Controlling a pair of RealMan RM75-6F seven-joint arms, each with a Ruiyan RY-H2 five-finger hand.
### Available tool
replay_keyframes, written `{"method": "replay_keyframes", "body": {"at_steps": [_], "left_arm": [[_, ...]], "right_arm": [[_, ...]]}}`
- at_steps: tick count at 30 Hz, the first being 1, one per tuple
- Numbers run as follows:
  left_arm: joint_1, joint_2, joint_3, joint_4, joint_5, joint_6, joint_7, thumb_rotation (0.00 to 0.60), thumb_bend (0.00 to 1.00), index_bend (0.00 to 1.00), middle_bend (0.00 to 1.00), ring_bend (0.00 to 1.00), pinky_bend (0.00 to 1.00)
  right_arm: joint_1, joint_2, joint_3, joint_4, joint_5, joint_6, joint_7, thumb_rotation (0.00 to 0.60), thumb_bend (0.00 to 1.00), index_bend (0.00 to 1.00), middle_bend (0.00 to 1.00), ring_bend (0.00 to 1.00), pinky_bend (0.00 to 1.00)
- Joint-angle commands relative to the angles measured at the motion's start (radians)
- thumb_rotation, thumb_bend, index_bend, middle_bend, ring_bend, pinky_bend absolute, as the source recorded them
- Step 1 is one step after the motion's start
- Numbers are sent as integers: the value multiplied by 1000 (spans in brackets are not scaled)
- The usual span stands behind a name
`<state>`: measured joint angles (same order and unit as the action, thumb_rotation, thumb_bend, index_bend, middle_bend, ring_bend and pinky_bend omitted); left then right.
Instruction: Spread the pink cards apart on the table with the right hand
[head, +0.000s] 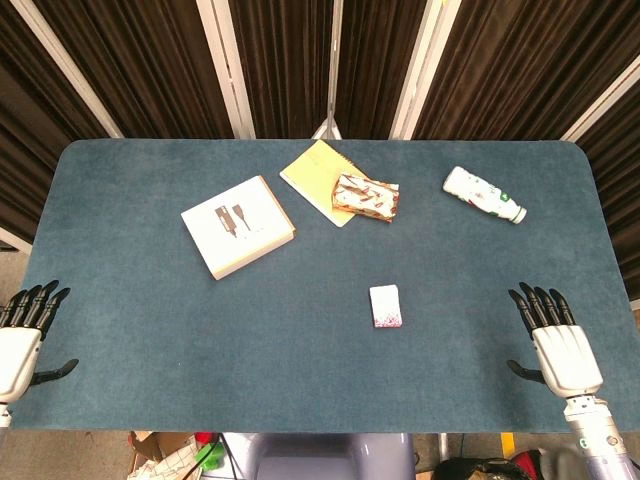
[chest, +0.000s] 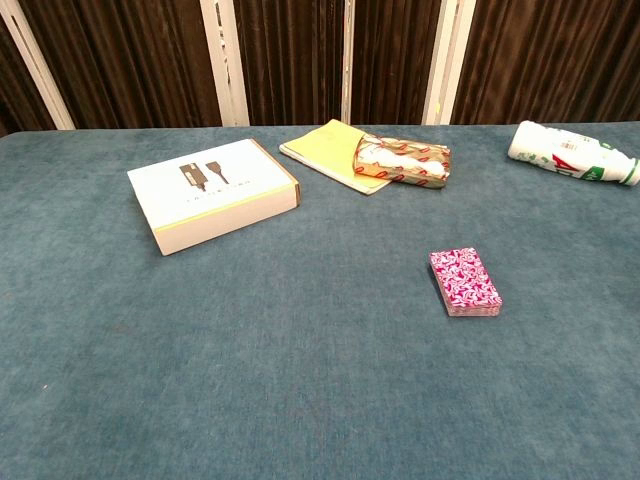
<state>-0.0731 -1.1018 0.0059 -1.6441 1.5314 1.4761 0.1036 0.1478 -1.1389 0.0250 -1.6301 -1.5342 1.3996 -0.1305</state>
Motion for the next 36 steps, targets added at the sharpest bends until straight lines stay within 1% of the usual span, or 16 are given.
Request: {"method": "replay_keyframes", "body": {"at_steps": [1,11,21,24,27,33,35,36], "left_arm": [[1,4,2,-2,2,1,-6,600,0,0,0,0,0],[3,12,6,-7,6,0,-10,600,0,0,0,0,0],[0,30,6,-18,-7,-17,-29,600,0,0,0,0,0],[-2,32,6,-18,0,-16,-21,600,0,0,0,0,0],[-3,32,9,-24,2,-20,-23,600,0,0,0,0,0],[-6,36,8,-27,3,-24,-32,600,0,0,0,0,0],[-7,38,8,-27,0,-28,-38,600,0,0,0,0,0],[-7,41,9,-28,-2,-32,-42,600,0,0,0,0,0]], "right_arm": [[0,1,0,0,-4,2,0,600,75,0,0,0,0],[4,7,0,-21,5,-12,-14,600,75,0,0,0,0],[29,42,6,-83,8,-53,-14,600,75,0,0,0,0],[63,65,17,-114,13,-101,-25,600,75,0,0,0,0],[112,86,35,-161,43,-180,-41,600,75,0,0,0,0],[245,86,100,-253,174,-373,-110,600,75,0,0,0,0],[295,73,119,-264,241,-441,-154,600,75,26,0,0,0],[328,60,130,-267,295,-480,-194,600,75,54,0,0,0]]}}
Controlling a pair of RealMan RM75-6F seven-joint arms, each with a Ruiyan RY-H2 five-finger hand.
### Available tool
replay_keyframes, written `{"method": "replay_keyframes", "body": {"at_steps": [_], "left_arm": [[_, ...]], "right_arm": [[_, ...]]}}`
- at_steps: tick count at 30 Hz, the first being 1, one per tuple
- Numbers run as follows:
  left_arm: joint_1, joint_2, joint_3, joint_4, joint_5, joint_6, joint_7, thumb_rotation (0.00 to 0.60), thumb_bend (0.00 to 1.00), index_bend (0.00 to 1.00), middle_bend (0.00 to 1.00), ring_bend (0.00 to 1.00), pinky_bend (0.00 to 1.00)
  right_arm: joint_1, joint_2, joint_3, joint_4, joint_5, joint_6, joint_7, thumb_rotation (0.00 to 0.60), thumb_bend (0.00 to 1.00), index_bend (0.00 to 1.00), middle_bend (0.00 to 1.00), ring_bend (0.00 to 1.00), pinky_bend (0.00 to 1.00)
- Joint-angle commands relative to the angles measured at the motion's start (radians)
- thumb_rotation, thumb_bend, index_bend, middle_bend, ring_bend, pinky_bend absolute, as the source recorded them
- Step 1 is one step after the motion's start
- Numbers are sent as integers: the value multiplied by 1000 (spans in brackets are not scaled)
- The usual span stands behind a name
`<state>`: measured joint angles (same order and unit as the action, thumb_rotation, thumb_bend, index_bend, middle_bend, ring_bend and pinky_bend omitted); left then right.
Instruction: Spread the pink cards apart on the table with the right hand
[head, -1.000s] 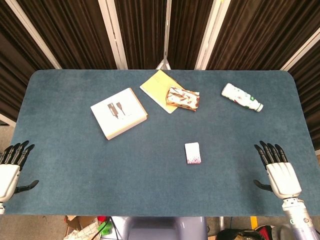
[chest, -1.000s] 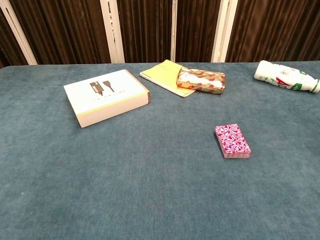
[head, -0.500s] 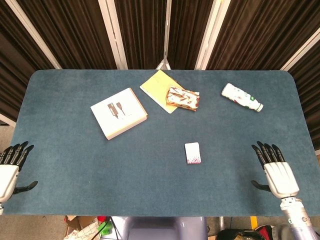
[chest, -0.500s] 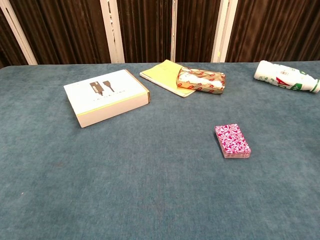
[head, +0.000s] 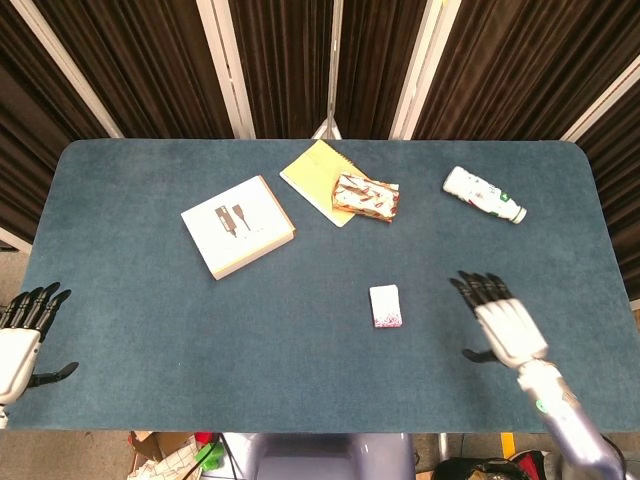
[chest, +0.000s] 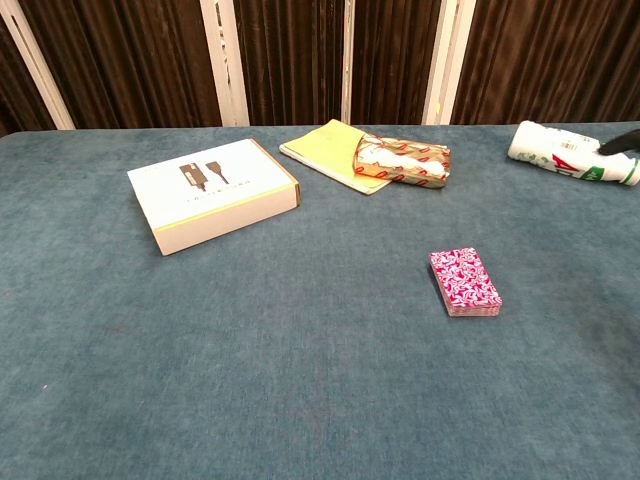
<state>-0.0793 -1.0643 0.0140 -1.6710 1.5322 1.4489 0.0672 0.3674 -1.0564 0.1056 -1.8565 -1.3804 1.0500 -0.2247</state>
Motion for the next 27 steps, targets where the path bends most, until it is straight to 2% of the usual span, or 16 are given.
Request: {"method": "replay_keyframes", "body": {"at_steps": [1,6,11,15,18,27], "left_arm": [[-1,5,1,-1,-5,-7,-9,600,0,0,0,0,0],[-4,14,2,-6,-10,-17,-31,600,0,0,0,0,0],[-7,20,2,-10,-17,-28,-42,600,0,0,0,0,0],[-9,21,1,-11,-21,-33,-47,600,0,0,0,0,0],[-12,23,2,-11,-25,-41,-50,600,0,0,0,0,0],[-16,27,2,-15,-30,-53,-56,600,0,0,0,0,0]], "right_arm": [[129,-32,55,-41,178,-151,-129,600,75,88,0,0,0],[236,-123,68,-25,384,-203,-283,600,74,142,0,0,0],[336,-233,56,11,594,-160,-440,600,75,147,0,0,0],[378,-289,56,41,682,-134,-488,600,74,147,0,0,0],[422,-343,63,73,780,-96,-528,600,74,194,17,0,0],[483,-421,74,139,898,-32,-550,600,75,220,32,0,0]]}}
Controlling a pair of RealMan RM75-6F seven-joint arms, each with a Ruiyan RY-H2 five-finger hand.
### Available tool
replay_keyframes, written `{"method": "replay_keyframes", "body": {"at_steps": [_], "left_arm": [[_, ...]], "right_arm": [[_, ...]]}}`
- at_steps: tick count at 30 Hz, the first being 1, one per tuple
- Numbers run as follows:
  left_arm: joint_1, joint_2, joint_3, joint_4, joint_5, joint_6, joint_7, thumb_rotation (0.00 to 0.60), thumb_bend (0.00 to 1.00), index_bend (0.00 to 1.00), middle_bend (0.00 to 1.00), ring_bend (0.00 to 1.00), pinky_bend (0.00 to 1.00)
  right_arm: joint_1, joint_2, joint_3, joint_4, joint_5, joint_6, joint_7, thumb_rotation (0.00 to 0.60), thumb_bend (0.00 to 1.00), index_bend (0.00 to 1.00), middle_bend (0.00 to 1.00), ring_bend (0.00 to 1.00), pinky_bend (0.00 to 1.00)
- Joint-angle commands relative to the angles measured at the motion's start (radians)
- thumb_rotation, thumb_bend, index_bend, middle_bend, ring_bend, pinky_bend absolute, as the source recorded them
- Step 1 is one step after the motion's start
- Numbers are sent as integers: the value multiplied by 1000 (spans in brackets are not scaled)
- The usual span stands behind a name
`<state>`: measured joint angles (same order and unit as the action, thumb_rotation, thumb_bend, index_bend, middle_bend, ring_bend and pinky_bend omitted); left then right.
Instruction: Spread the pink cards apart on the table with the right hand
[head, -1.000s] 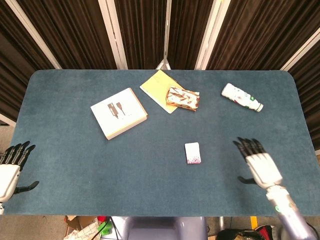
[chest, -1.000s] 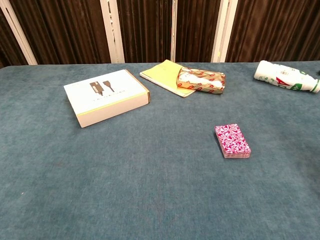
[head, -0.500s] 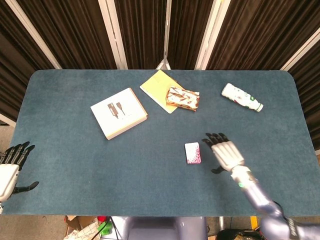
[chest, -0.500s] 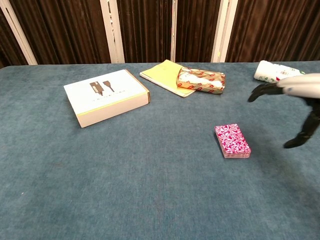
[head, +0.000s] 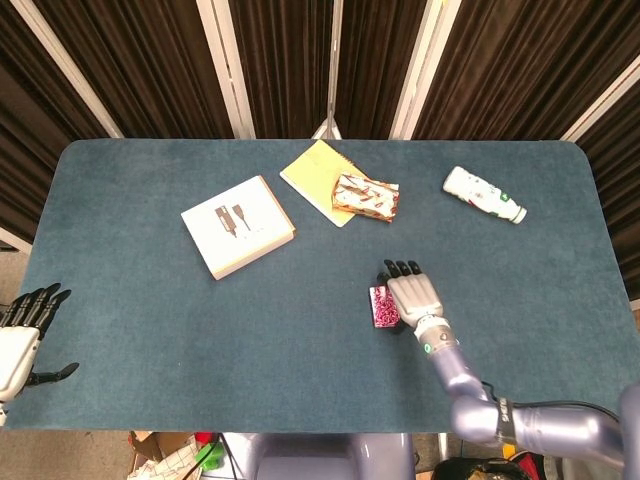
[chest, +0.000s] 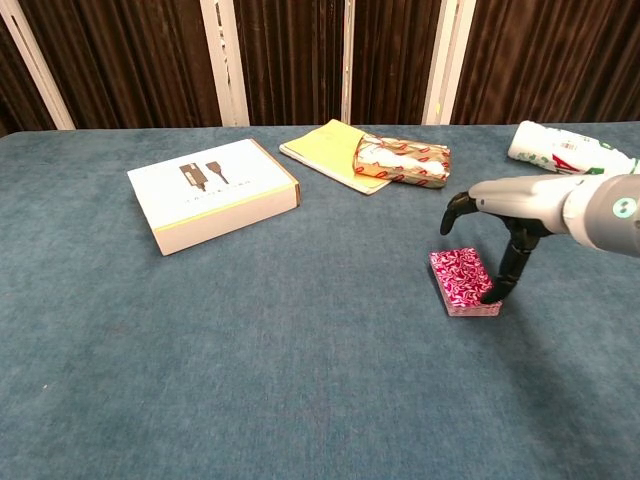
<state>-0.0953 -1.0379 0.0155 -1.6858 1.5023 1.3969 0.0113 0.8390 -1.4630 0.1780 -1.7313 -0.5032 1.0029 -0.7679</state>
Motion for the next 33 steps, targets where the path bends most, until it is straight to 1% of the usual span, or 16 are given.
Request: {"method": "replay_keyframes", "body": {"at_steps": [1,9,12,17,27,33], "left_arm": [[-1,0,0,0,-1,-1,-1,600,0,0,0,0,0],[-2,2,1,-1,1,-2,-4,600,0,0,0,0,0],[-3,2,2,-2,1,-5,-5,600,0,0,0,0,0],[-2,3,3,-4,7,-1,-8,600,0,0,0,0,0],[-3,6,3,-1,11,1,-20,600,0,0,0,0,0],[-3,8,3,-5,15,4,-29,600,0,0,0,0,0]], "right_arm": [[16,-20,0,18,31,22,-9,600,75,220,31,0,0],[31,-36,-11,30,82,54,-15,600,74,219,31,0,0],[42,-44,-18,16,121,91,-44,600,74,219,31,0,0],[58,-74,-7,0,163,159,-74,600,75,220,31,0,0],[62,-107,-2,-5,196,213,-90,600,75,220,30,0,0],[58,-136,-2,24,192,230,-86,600,75,219,30,0,0]]}}
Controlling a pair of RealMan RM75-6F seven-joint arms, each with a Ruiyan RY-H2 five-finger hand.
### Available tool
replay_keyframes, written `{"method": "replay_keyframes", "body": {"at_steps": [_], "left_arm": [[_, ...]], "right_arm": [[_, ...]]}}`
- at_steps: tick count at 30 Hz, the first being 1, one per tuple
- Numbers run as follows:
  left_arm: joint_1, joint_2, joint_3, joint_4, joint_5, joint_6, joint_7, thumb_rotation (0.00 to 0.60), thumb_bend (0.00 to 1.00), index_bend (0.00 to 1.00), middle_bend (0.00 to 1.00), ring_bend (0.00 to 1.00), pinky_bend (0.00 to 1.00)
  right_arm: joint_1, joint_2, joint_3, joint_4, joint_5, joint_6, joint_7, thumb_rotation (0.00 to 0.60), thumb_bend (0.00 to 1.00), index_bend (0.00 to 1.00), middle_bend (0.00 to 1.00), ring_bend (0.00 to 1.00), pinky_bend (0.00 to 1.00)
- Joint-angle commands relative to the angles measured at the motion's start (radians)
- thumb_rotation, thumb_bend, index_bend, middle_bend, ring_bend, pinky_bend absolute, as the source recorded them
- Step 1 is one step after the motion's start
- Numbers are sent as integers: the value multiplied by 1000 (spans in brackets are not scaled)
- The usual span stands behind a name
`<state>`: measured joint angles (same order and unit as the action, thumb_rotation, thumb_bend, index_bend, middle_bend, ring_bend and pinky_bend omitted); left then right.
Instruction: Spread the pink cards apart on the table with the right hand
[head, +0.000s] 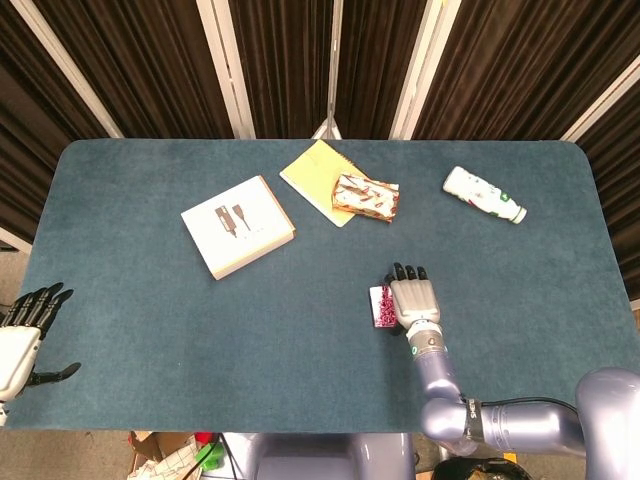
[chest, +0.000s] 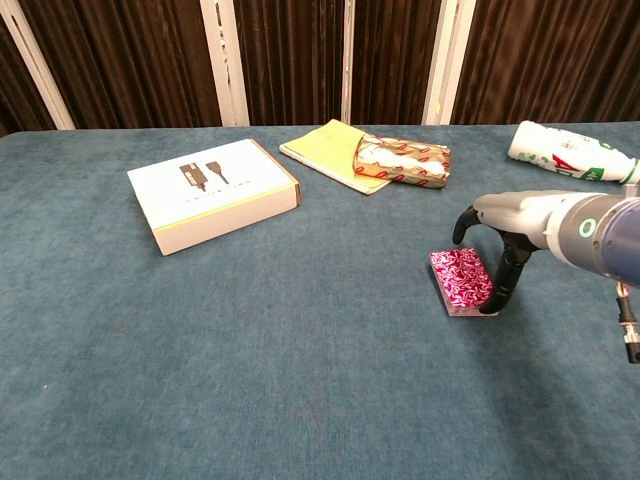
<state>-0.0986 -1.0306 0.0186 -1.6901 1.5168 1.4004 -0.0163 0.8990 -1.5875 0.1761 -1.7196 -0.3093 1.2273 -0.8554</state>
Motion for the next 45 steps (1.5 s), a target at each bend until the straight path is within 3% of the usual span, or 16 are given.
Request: {"method": "replay_keyframes", "body": {"at_steps": [1,12,28,45], "left_arm": [[0,1,0,-1,0,1,-3,600,0,0,0,0,0],[-2,3,1,0,-2,-5,-10,600,0,0,0,0,0],[-3,3,0,0,-6,-9,-10,600,0,0,0,0,0],[-3,1,1,-2,-5,-6,-3,600,0,0,0,0,0]], "right_arm": [[-3,-16,0,17,-1,7,3,600,75,219,30,0,0],[-12,-47,2,51,-5,3,8,600,80,267,31,0,0],[-40,-45,7,72,-64,-28,58,600,338,519,105,0,0],[-83,65,7,72,-65,-54,88,600,344,528,107,0,0]]}}
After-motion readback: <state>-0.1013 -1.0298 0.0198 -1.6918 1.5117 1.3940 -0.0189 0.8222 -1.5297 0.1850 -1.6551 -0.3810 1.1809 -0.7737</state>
